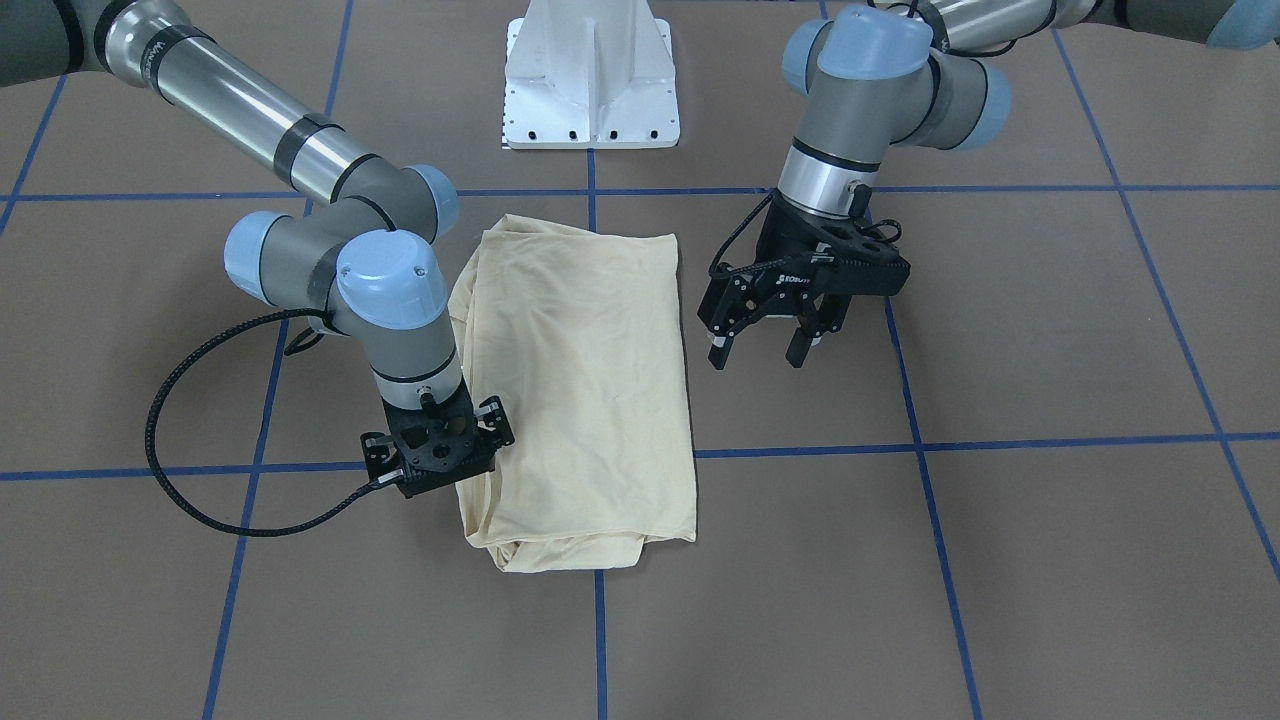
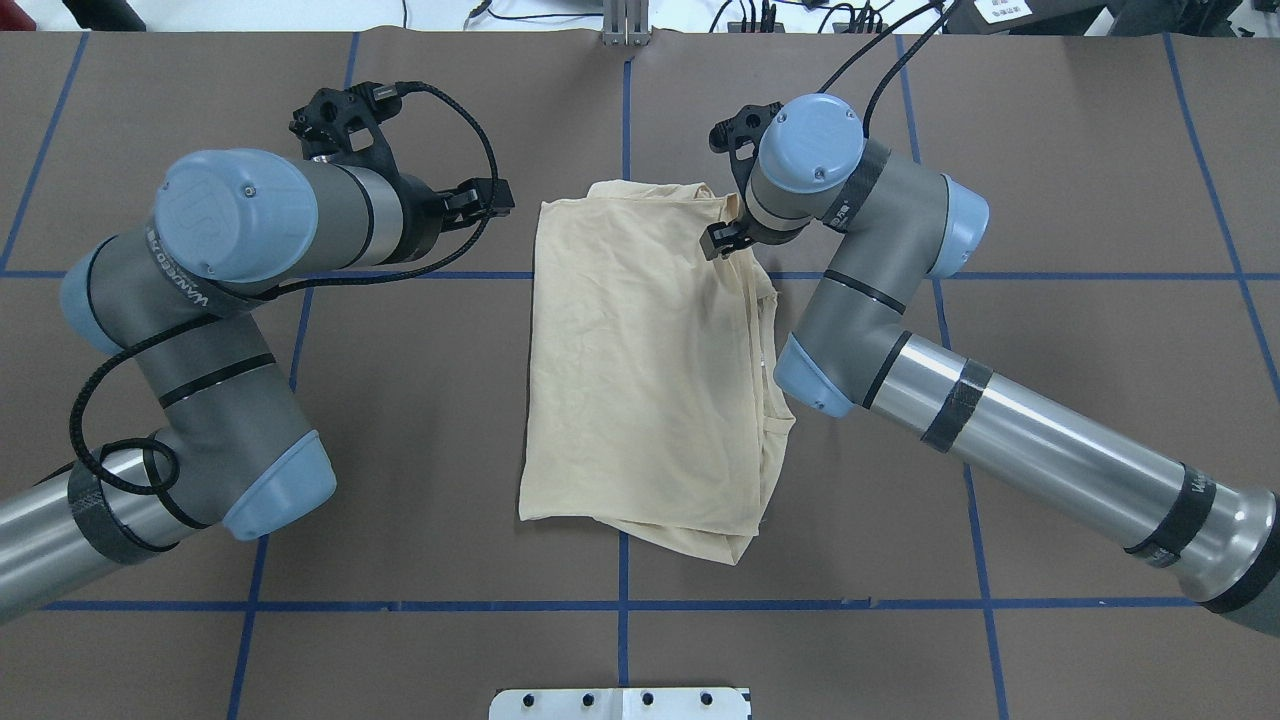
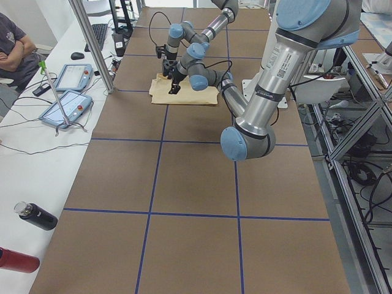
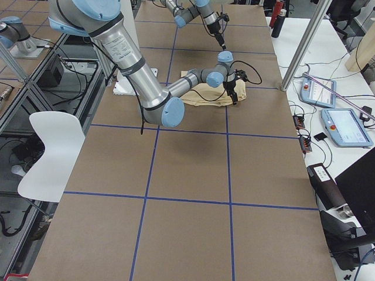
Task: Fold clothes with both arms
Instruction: 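Press and tuck the shirt's far corner with the right gripper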
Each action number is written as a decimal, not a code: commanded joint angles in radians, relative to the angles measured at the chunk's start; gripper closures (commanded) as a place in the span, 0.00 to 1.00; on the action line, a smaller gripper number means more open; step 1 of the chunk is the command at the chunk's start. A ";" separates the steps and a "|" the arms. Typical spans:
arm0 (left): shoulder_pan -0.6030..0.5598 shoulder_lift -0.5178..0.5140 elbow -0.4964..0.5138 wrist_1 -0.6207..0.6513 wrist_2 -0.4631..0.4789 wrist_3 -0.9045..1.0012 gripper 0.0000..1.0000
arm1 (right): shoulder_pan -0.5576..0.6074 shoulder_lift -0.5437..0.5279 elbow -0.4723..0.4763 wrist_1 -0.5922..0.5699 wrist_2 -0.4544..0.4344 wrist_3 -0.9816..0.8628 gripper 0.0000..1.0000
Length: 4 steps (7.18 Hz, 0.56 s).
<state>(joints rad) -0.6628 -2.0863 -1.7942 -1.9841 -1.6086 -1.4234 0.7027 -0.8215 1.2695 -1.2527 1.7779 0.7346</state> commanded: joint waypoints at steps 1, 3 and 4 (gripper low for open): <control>0.000 0.000 -0.022 0.001 0.004 -0.002 0.00 | -0.009 0.031 -0.037 0.009 0.000 0.005 0.00; 0.000 0.000 -0.022 0.001 0.003 0.000 0.00 | -0.014 0.030 -0.056 0.009 0.001 0.002 0.00; 0.002 -0.001 -0.022 0.001 0.001 0.000 0.00 | -0.012 0.015 -0.056 0.009 0.002 -0.001 0.00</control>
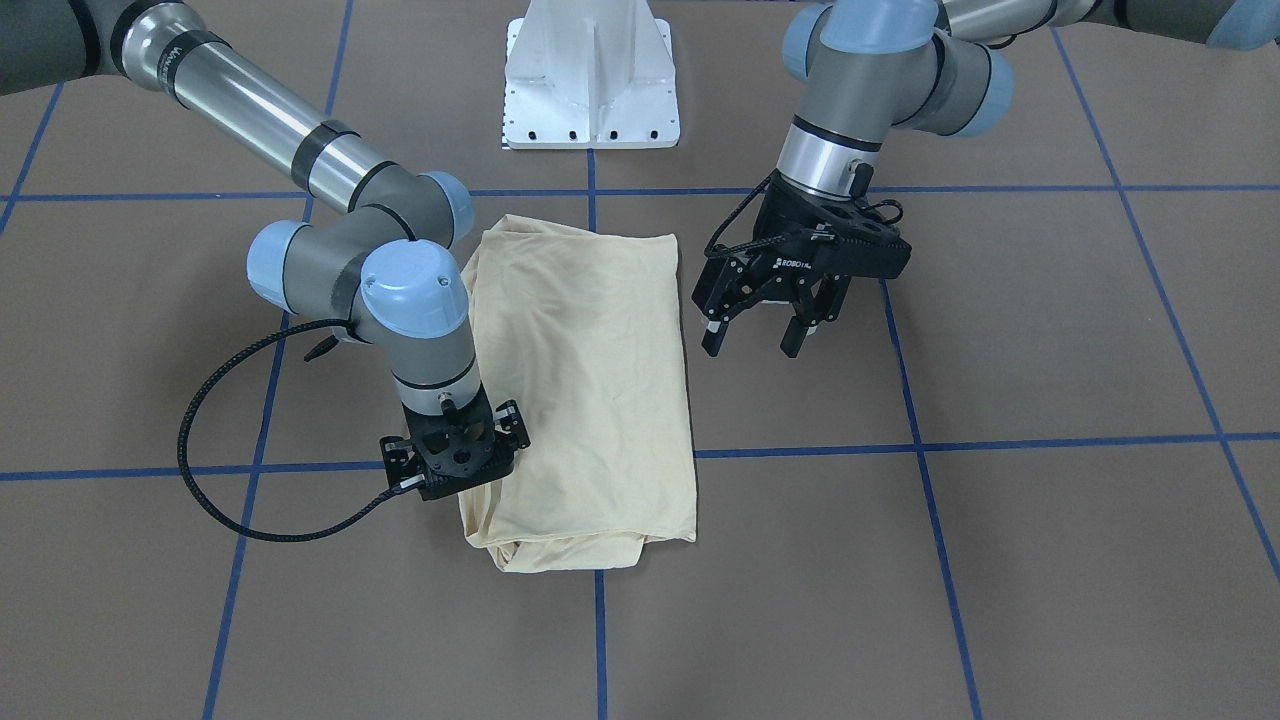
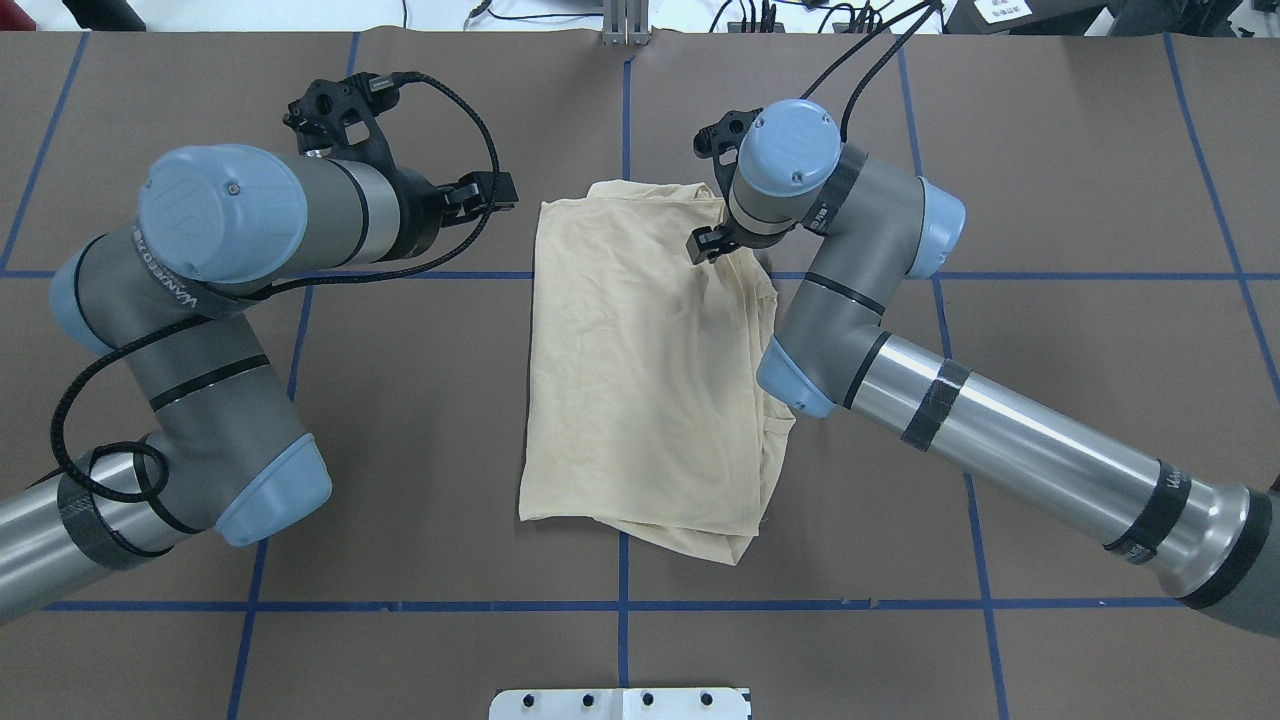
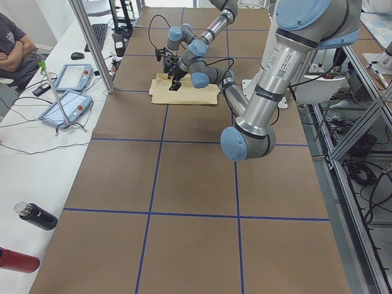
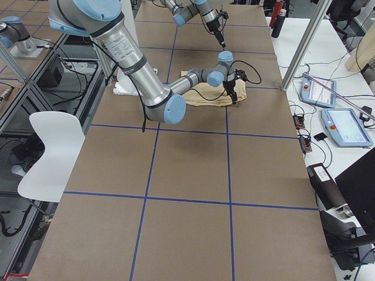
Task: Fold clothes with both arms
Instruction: 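Press and tuck the shirt's far corner with the right gripper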
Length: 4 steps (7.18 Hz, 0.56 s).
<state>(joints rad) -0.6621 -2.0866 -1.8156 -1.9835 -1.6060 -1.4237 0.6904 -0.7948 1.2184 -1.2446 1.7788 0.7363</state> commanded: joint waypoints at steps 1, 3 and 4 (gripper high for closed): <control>0.001 -0.001 -0.001 0.000 -0.002 0.000 0.00 | 0.003 -0.021 -0.005 0.001 0.001 -0.009 0.00; 0.002 -0.006 -0.001 0.000 -0.003 0.002 0.00 | 0.023 -0.037 -0.005 0.001 0.007 -0.018 0.00; 0.003 -0.007 -0.001 0.000 -0.003 0.002 0.00 | 0.050 -0.056 -0.003 0.034 0.025 -0.037 0.00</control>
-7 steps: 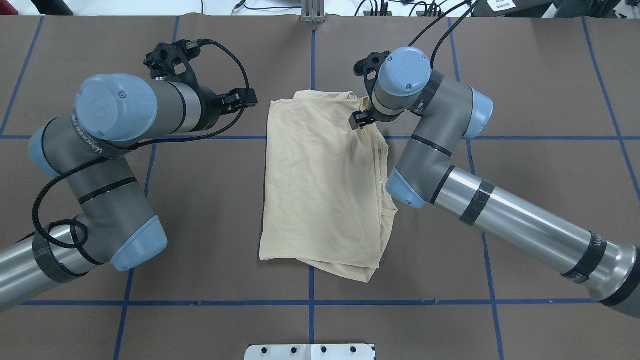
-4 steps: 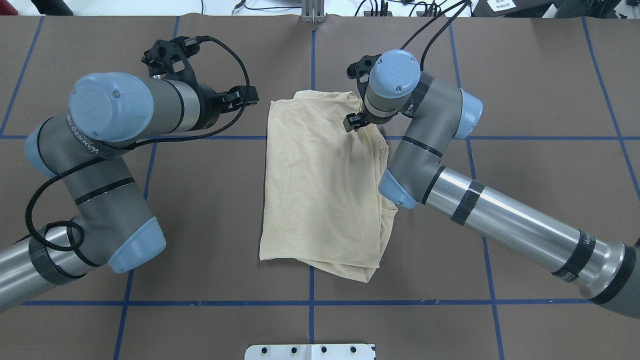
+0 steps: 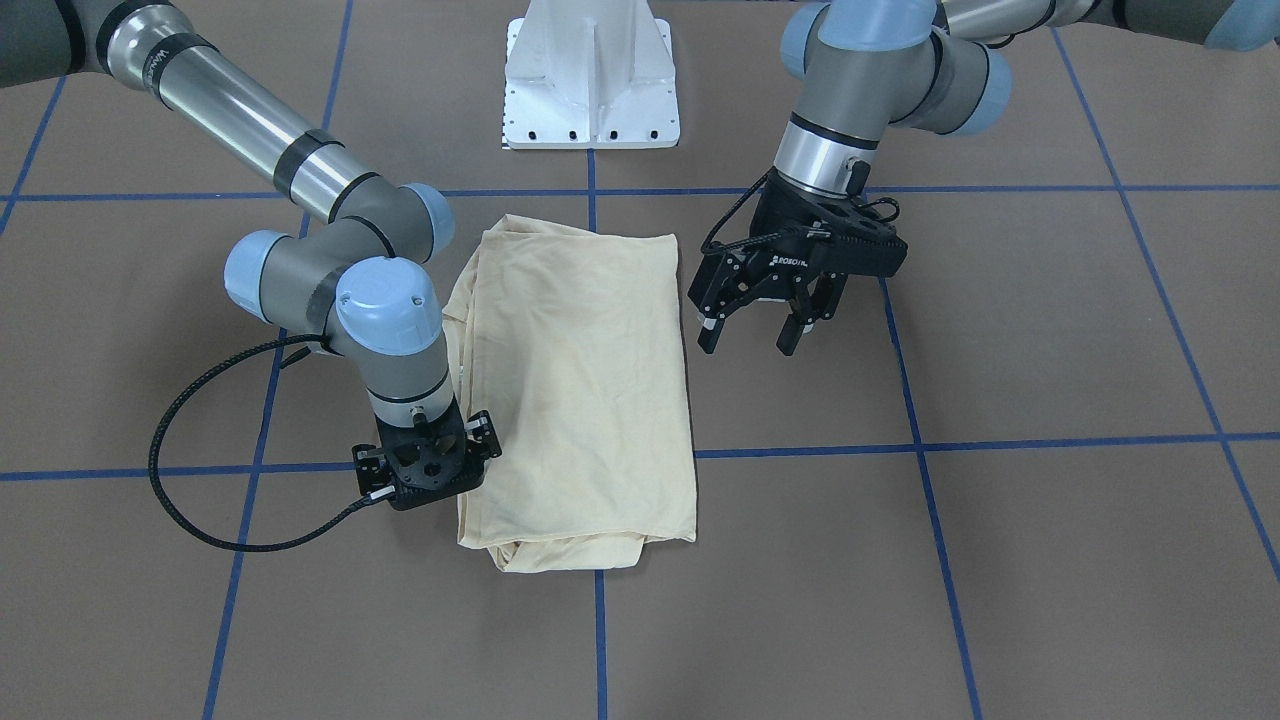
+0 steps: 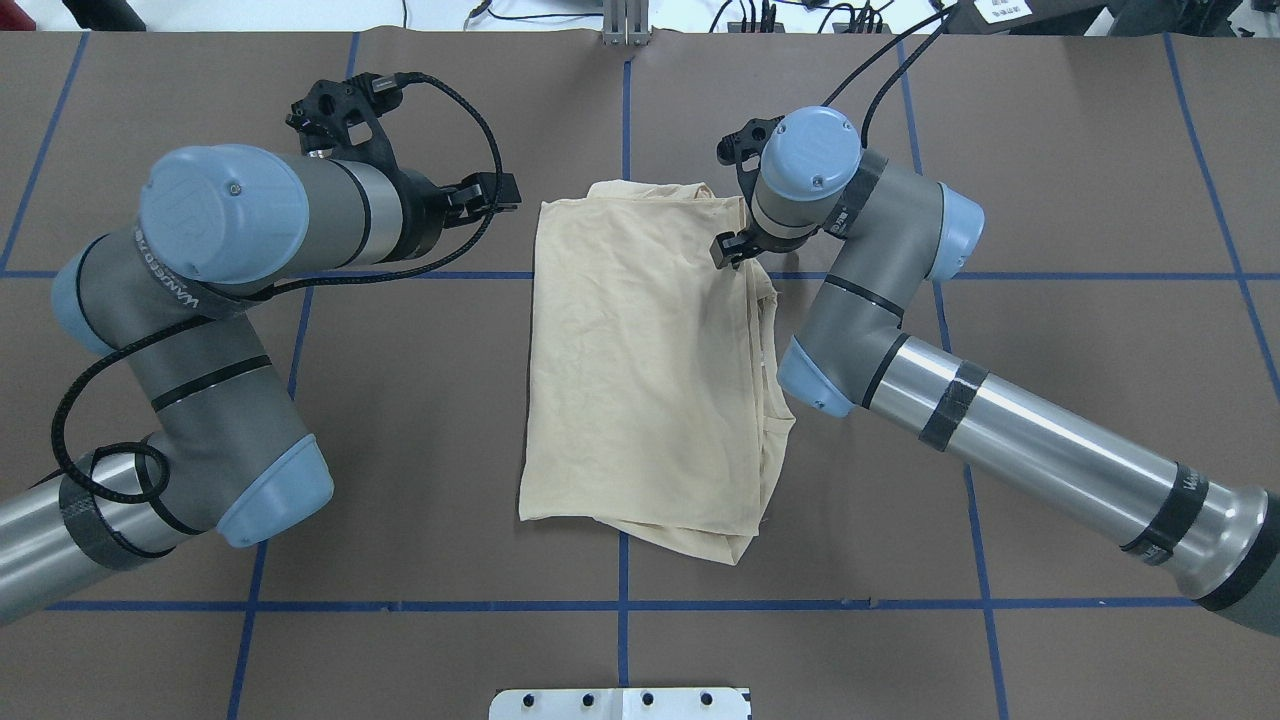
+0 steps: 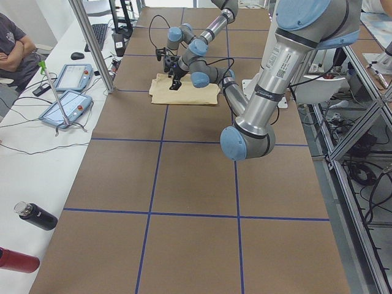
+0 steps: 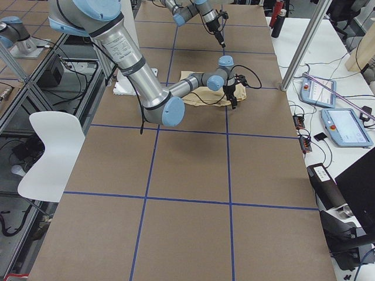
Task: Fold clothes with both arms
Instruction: 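Press and tuck the shirt's far corner with the right gripper, then raise the right gripper away while the left gripper moves to the shirt's near corner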
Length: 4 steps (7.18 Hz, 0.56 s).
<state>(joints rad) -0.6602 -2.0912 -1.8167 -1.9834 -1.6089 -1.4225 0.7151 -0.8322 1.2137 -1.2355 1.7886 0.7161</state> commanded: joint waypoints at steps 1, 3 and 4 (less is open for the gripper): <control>0.001 -0.003 0.000 0.000 0.000 0.001 0.00 | 0.050 -0.045 0.001 0.062 0.049 -0.036 0.00; 0.002 -0.003 -0.004 0.000 -0.008 -0.001 0.00 | 0.096 -0.047 0.051 0.060 0.173 -0.035 0.00; 0.023 -0.001 -0.024 0.003 -0.009 -0.004 0.00 | 0.112 -0.103 0.157 0.051 0.225 -0.021 0.00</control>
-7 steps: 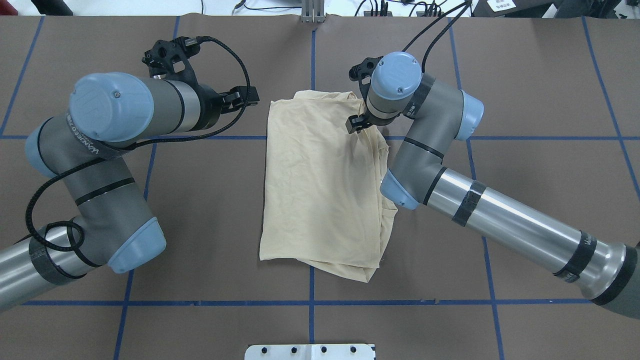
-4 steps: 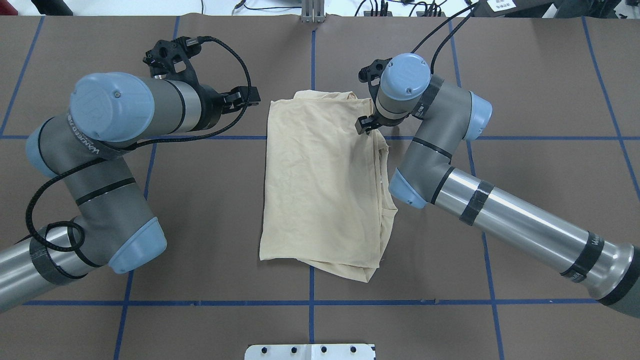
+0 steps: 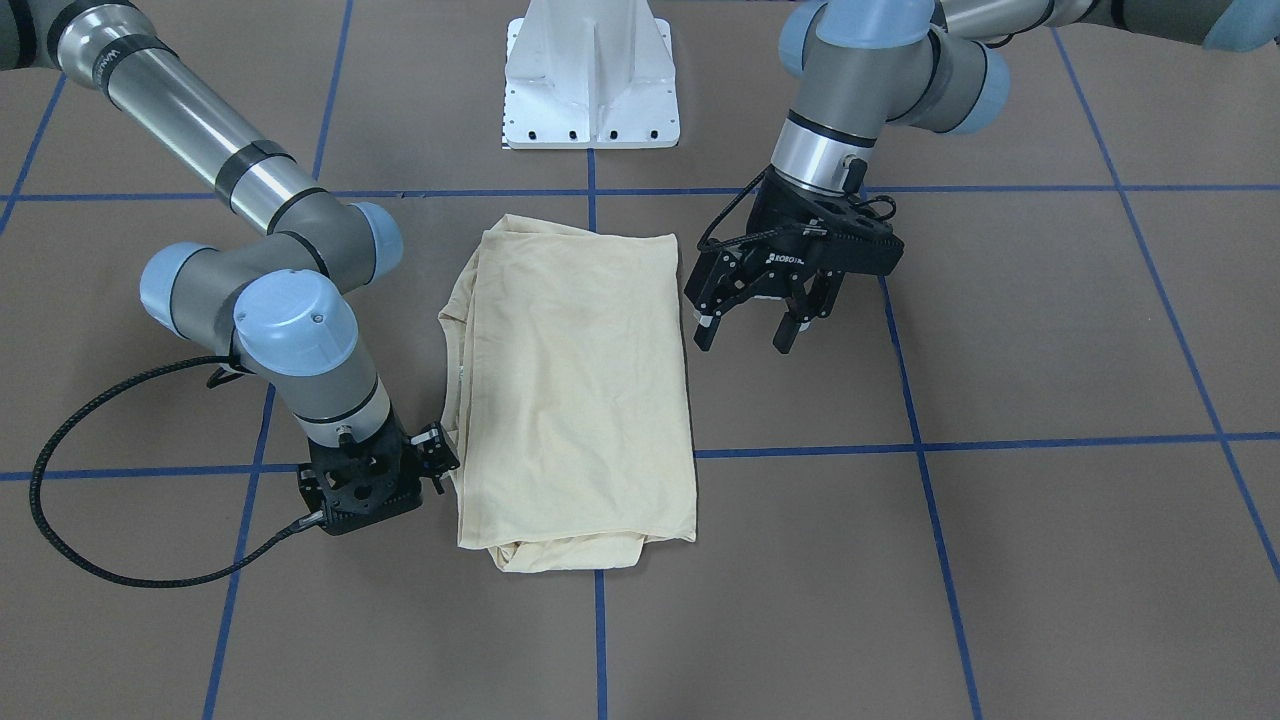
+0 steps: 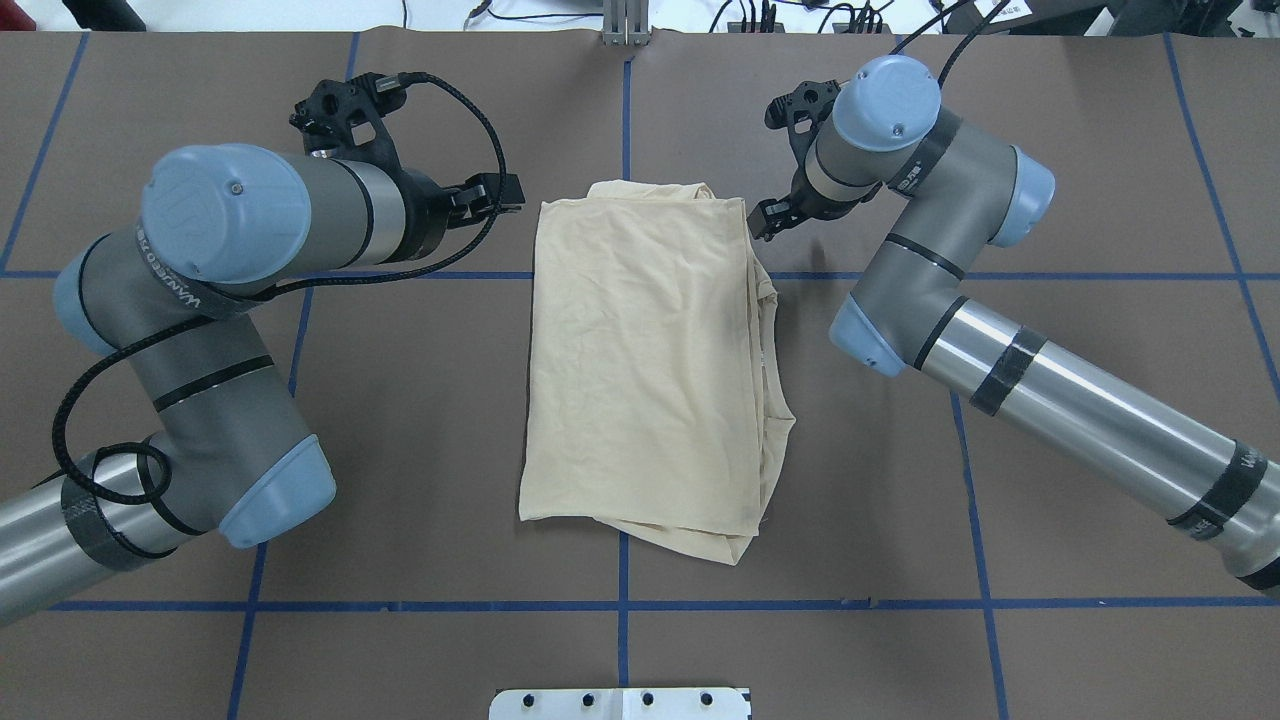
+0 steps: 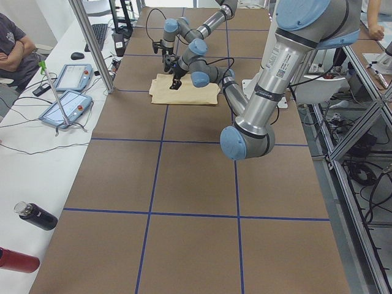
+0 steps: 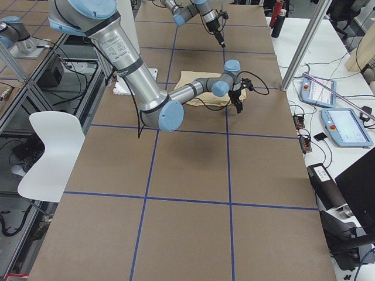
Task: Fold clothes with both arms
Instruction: 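Raise the right gripper away while the left gripper moves to the shirt's near corner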
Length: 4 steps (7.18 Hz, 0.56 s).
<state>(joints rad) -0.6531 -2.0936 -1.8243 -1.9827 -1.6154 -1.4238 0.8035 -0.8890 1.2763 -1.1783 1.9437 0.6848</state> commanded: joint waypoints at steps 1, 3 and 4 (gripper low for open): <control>0.054 0.012 -0.059 0.008 -0.050 -0.020 0.00 | 0.025 -0.120 0.259 -0.094 0.078 0.056 0.00; 0.168 0.017 -0.081 0.005 -0.091 -0.179 0.00 | 0.014 -0.136 0.525 -0.417 0.083 0.116 0.00; 0.246 0.030 -0.081 0.002 -0.054 -0.279 0.00 | 0.010 -0.166 0.602 -0.482 0.101 0.142 0.00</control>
<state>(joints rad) -0.4942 -2.0755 -1.8998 -1.9778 -1.6942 -1.5973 0.8191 -1.0254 1.7606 -1.5460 2.0286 0.7959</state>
